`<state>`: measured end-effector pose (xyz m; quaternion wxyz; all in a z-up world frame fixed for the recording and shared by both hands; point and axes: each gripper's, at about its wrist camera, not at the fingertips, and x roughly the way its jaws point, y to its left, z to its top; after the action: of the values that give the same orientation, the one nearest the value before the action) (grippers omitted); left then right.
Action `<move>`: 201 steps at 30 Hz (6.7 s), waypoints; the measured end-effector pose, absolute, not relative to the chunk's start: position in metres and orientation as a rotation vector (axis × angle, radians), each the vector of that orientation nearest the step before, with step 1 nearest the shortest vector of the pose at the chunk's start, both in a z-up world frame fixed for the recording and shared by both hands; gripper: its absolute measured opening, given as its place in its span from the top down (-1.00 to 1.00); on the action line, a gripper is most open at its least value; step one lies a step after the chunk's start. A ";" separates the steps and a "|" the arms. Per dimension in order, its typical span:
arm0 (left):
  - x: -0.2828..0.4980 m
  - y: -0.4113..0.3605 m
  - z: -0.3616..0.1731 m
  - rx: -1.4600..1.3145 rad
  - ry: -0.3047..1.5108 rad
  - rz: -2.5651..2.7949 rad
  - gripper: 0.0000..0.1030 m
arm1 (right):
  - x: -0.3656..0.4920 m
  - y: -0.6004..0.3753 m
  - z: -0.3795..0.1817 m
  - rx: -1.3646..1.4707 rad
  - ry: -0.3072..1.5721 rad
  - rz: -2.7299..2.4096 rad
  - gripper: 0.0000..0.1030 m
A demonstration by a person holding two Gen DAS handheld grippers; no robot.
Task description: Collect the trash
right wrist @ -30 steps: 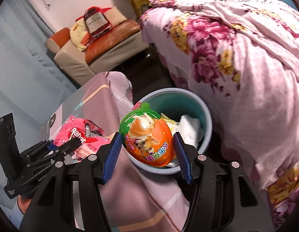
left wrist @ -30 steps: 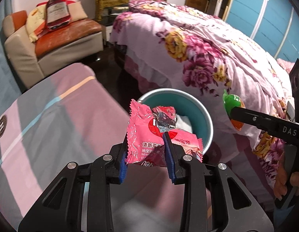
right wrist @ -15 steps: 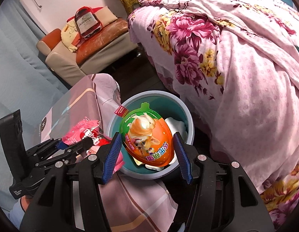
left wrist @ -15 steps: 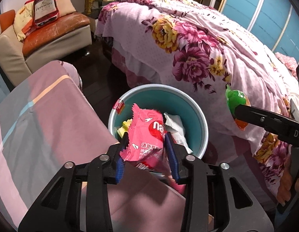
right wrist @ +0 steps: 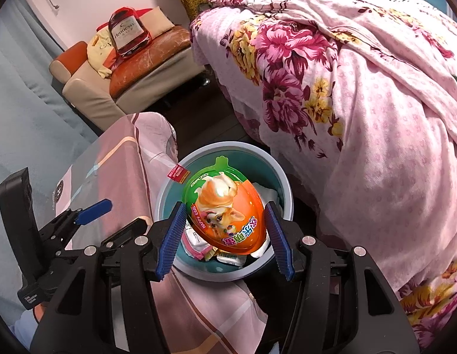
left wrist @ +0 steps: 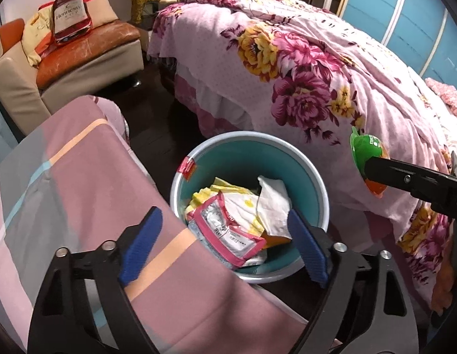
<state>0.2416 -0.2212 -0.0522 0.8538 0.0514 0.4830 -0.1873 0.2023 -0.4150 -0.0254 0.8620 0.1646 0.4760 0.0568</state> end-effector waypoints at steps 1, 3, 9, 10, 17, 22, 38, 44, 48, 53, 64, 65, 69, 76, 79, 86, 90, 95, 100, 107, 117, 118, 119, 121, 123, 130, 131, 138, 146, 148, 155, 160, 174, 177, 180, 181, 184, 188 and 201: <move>0.241 -0.217 -0.051 0.101 1.020 -0.390 -0.75 | 0.203 -0.414 -0.025 0.342 0.998 0.121 -0.02; 0.239 -0.210 -0.050 0.082 1.024 -0.384 -0.77 | 0.204 -0.411 -0.024 0.336 0.998 0.123 -0.02; 0.234 -0.184 -0.048 0.041 1.028 -0.355 -0.78 | 0.207 -0.403 -0.021 0.317 1.004 0.129 -0.03; 0.234 -0.179 -0.047 0.030 1.028 -0.344 -0.78 | 0.208 -0.401 -0.022 0.314 1.007 0.130 -0.03; 0.233 -0.160 -0.049 -0.002 1.031 -0.324 -0.78 | 0.216 -0.384 -0.026 0.280 1.037 0.137 -0.03; 0.233 -0.150 -0.052 -0.011 1.029 -0.321 -0.78 | 0.223 -0.369 -0.030 0.257 1.054 0.144 -0.03; 0.237 -0.127 -0.063 -0.045 1.042 -0.310 -0.78 | 0.235 -0.340 -0.043 0.226 1.097 0.147 -0.43; 0.234 -0.125 -0.060 -0.052 1.035 -0.311 -0.78 | 0.229 -0.340 -0.038 0.220 1.100 0.129 -0.63; 0.230 -0.123 -0.057 -0.053 1.026 -0.305 -0.78 | 0.222 -0.341 -0.035 0.210 1.111 0.107 -0.72; 0.222 -0.122 -0.048 -0.051 1.007 -0.296 -0.78 | 0.210 -0.341 -0.027 0.178 1.104 0.076 -0.78; 0.190 -0.119 -0.021 -0.042 0.964 -0.313 -0.78 | 0.174 -0.337 0.001 0.123 1.053 0.043 -0.83; 0.186 -0.119 -0.019 -0.041 0.963 -0.314 -0.78 | 0.170 -0.336 0.004 0.118 1.048 0.042 -0.85; 0.174 -0.118 -0.011 -0.031 0.954 -0.307 -0.78 | 0.154 -0.332 0.010 0.106 1.034 0.047 -0.86; 0.153 -0.112 0.000 -0.032 0.946 -0.268 -0.92 | 0.129 -0.326 0.019 0.088 1.021 0.068 -0.86; 0.146 -0.109 0.002 -0.029 0.946 -0.255 -0.92 | 0.117 -0.325 0.024 0.076 1.011 0.068 -0.86; 0.126 -0.103 0.006 -0.030 0.944 -0.233 -0.92 | 0.095 -0.326 0.031 0.070 0.996 0.061 -0.86; 0.117 -0.104 0.008 -0.018 0.940 -0.230 -0.92 | 0.084 -0.324 0.031 0.069 0.995 0.063 -0.86; 0.109 -0.103 0.008 -0.017 0.939 -0.225 -0.92 | 0.077 -0.323 0.028 0.068 1.005 0.069 -0.86; 0.105 -0.105 0.006 -0.008 0.944 -0.219 -0.92 | 0.076 -0.323 0.028 0.068 1.006 0.070 -0.86; 0.107 -0.106 0.002 0.000 0.952 -0.214 -0.92 | 0.075 -0.320 0.026 0.066 1.005 0.075 -0.86; 0.115 -0.107 -0.009 0.004 0.977 -0.207 -0.92 | 0.087 -0.320 0.017 0.069 1.032 0.073 -0.86; 0.116 -0.107 -0.010 0.005 0.979 -0.206 -0.92 | 0.088 -0.321 0.016 0.071 1.034 0.073 -0.86; 0.116 -0.107 -0.011 0.005 0.980 -0.205 -0.92 | 0.088 -0.321 0.015 0.072 1.036 0.073 -0.86; 0.118 -0.107 -0.013 0.007 0.982 -0.204 -0.92 | 0.090 -0.321 0.013 0.076 1.042 0.072 -0.86; 0.118 -0.106 -0.014 0.009 0.975 -0.200 -0.92 | 0.092 -0.321 0.011 0.079 1.046 0.073 -0.86; 0.120 -0.100 -0.021 -0.009 0.981 -0.190 -0.92 | 0.096 -0.317 0.005 0.079 1.058 0.076 -0.86; 0.120 -0.099 -0.022 -0.010 0.981 -0.189 -0.92 | 0.097 -0.317 0.004 0.079 1.060 0.077 -0.86; 0.120 -0.093 -0.024 -0.007 0.973 -0.173 -0.92 | 0.100 -0.315 0.000 0.080 1.067 0.079 -0.86; 0.121 -0.091 -0.026 -0.001 0.971 -0.164 -0.92 | 0.103 -0.307 -0.004 0.070 1.076 0.089 -0.86; 0.121 -0.091 -0.026 0.000 0.971 -0.162 -0.92 | 0.104 -0.306 -0.005 0.067 1.077 0.090 -0.86; 0.122 -0.087 -0.030 -0.006 0.976 -0.157 -0.92 | 0.106 -0.304 -0.007 0.065 1.085 0.089 -0.86; 0.123 -0.085 -0.032 -0.006 0.980 -0.154 -0.92 | 0.108 -0.303 -0.009 0.061 1.092 0.088 -0.86; 0.128 -0.076 -0.041 -0.019 0.995 -0.145 -0.92 | 0.115 -0.297 -0.016 0.047 1.111 0.087 -0.86; 0.130 -0.075 -0.043 -0.022 0.998 -0.143 -0.92 | 0.117 -0.296 -0.018 0.042 1.116 0.087 -0.86; 0.131 -0.073 -0.045 -0.025 1.004 -0.143 -0.92 | 0.119 -0.294 -0.019 0.038 1.121 0.085 -0.86; 0.132 -0.072 -0.046 -0.026 1.006 -0.142 -0.92 | 0.120 -0.293 -0.020 0.036 1.122 0.084 -0.86; 0.133 -0.070 -0.049 -0.027 1.011 -0.142 -0.92 | 0.123 -0.292 -0.021 0.034 1.128 0.083 -0.86; 0.135 -0.067 -0.052 -0.028 1.017 -0.141 -0.92 | 0.126 -0.289 -0.023 0.028 1.133 0.081 -0.86; 0.143 -0.060 -0.058 -0.024 1.029 -0.141 -0.92 | 0.136 -0.282 -0.026 0.013 1.144 0.068 -0.86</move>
<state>0.1430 -0.0598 -0.0579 0.8680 -0.0116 0.4919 -0.0673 0.1359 -0.2820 -0.0258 0.8404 0.0061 0.5410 0.0323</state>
